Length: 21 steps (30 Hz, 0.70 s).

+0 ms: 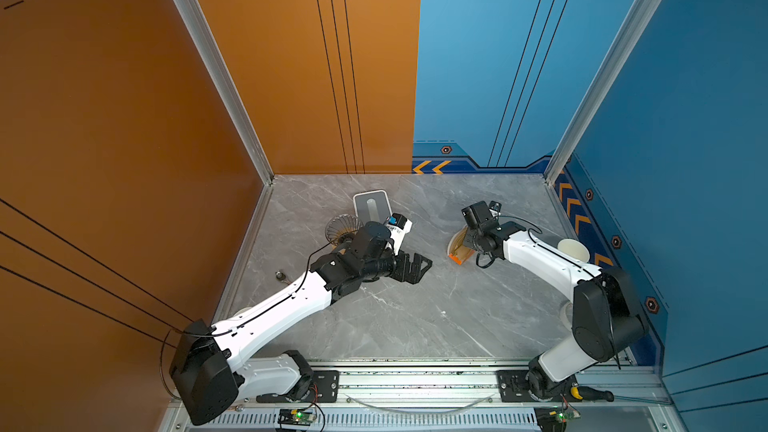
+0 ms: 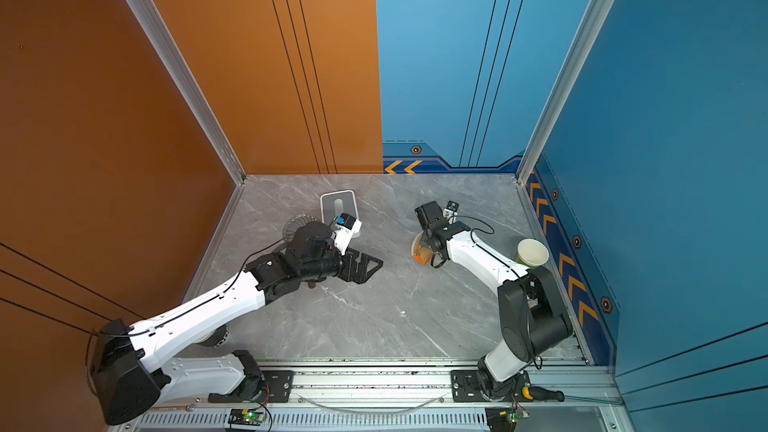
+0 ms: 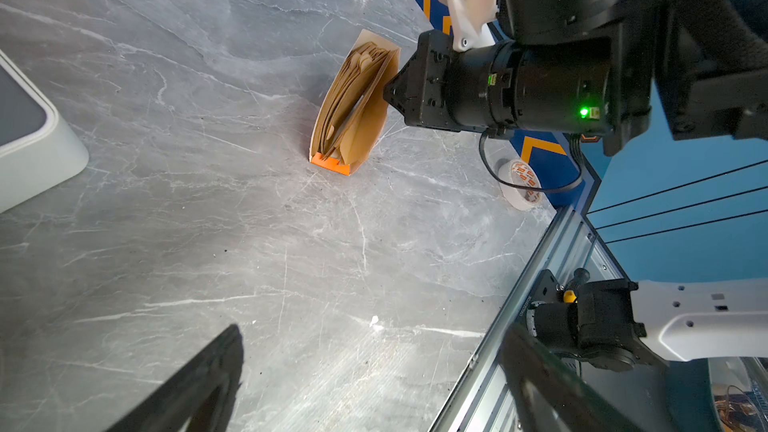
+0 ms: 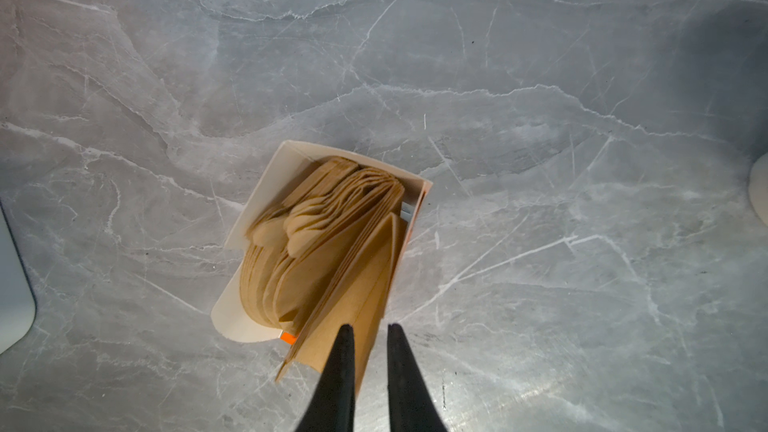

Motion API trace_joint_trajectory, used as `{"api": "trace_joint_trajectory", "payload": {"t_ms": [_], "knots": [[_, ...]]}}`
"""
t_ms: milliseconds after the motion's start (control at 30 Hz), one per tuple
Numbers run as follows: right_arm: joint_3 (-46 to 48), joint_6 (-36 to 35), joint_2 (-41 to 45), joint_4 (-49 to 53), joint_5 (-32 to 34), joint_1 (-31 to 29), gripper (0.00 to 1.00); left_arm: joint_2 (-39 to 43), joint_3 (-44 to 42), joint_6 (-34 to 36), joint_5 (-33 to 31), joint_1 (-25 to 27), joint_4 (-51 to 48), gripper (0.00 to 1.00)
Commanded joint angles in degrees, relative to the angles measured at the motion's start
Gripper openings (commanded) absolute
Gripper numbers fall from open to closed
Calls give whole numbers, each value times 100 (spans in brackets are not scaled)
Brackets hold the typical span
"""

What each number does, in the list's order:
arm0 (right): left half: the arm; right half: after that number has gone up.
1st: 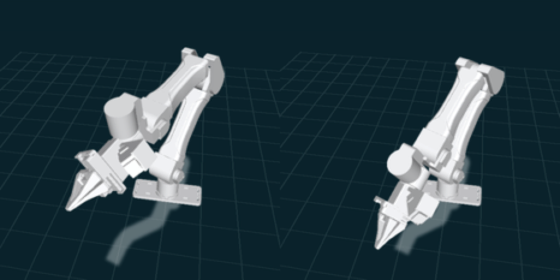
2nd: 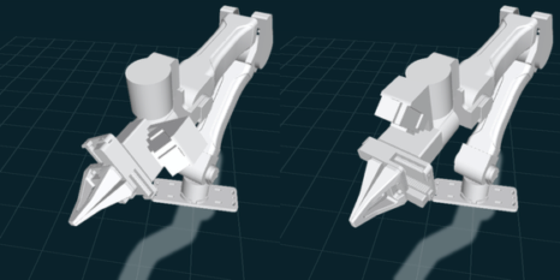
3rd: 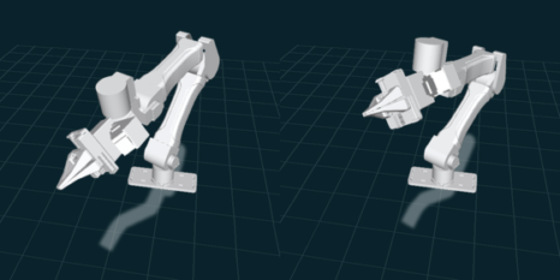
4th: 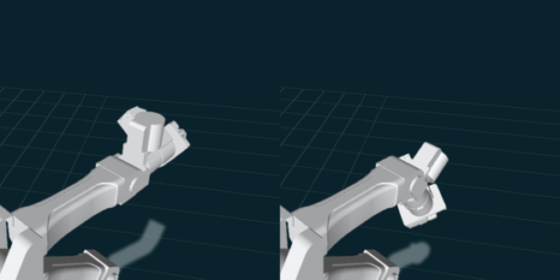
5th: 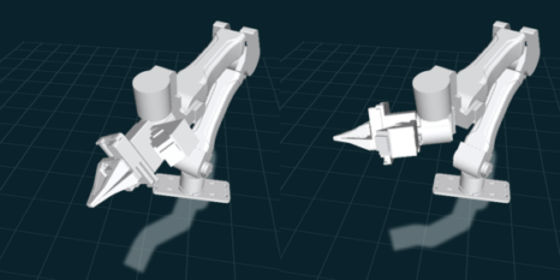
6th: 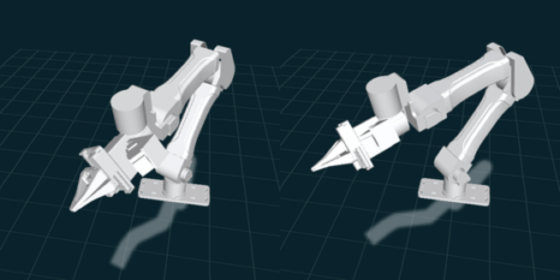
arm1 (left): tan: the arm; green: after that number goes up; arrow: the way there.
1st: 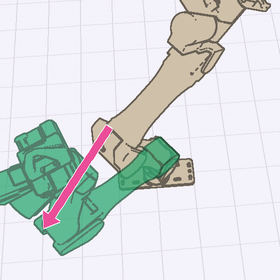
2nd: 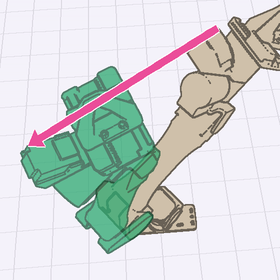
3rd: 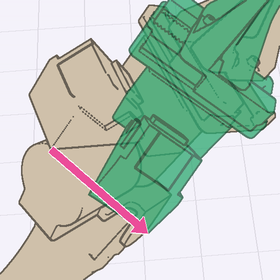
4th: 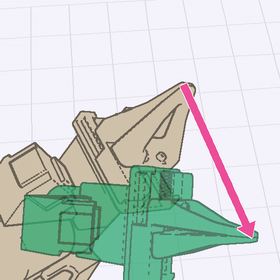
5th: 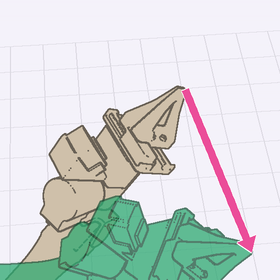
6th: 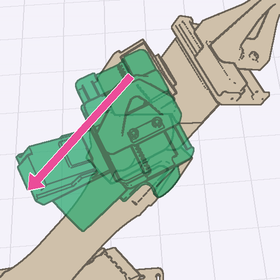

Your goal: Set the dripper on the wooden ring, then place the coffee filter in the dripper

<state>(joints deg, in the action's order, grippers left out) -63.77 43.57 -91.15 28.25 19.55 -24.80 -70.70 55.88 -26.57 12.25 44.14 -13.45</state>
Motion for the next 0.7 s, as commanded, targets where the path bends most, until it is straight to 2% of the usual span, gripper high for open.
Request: {"api": "trace_joint_trajectory", "payload": {"t_ms": [0,667], "knots": [[70,68,-105,-74,-7,23,14,143,-94,-71,-38,-82,59,98],[46,64,-133,-114,0,-43,6,254,-129,-112,-56,-90,45,98]]}}
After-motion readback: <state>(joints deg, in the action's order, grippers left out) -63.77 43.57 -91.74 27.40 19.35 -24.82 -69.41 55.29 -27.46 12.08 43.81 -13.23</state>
